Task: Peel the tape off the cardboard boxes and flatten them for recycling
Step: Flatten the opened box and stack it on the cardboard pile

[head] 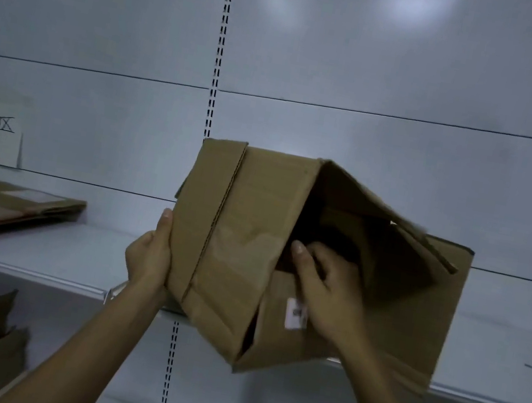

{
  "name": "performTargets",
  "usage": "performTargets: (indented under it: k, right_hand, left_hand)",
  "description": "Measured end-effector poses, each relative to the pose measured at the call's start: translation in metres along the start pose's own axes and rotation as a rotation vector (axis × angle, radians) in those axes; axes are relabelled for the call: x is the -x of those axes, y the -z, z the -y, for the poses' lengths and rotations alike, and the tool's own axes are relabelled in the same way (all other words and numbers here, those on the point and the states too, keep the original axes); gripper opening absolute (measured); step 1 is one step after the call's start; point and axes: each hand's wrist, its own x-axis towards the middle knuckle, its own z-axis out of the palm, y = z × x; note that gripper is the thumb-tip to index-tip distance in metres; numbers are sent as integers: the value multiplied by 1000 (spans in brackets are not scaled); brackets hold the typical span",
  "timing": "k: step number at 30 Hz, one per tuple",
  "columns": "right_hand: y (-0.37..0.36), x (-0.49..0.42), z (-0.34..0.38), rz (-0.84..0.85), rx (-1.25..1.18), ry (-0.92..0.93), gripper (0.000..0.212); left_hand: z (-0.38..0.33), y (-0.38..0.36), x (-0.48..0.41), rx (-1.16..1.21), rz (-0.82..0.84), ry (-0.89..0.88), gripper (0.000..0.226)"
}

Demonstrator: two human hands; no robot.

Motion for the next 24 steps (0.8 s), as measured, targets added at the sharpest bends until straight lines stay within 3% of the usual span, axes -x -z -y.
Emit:
performTargets:
  k: [2, 4, 6, 8, 11, 13, 15, 17, 20, 24]
  right_hand:
    - [27, 0, 18, 169, 100, -208, 45]
    - [56, 5, 39, 606, 73, -380, 49]
    - [61, 11, 53, 891, -18, -413, 77]
    - [42, 14, 50, 788, -74, -344, 101]
    - [5, 8, 36, 563, -490, -295, 89]
    - [-9, 0, 32, 462, -953, -453, 88]
    - [-15, -8, 25, 321, -1176, -634, 84]
    - [-23, -13, 17, 257, -1134, -610, 57]
    - [-37, -13, 6, 250, -957, -643, 37]
    - [-42, -6, -31, 79, -734, -588, 20]
  left_hand:
    - [3, 1, -2, 28, -10, 21, 44]
    - [6, 1, -7, 64, -28, 32, 43]
    - [8, -3, -10, 74, -26, 34, 43]
    - [11, -9, -8, 24, 13, 14, 44]
    - [21, -15, -1, -63, 81, -33, 46]
    - [31, -12, -2, -78, 113, -49, 45]
    - [40, -8, -6, -120, 148, -68, 47]
    - [46, -4, -8, -228, 199, -119, 60]
    - [51, -3, -5, -374, 248, -265, 81]
    - [49, 0, -4, -409, 182, -477, 79]
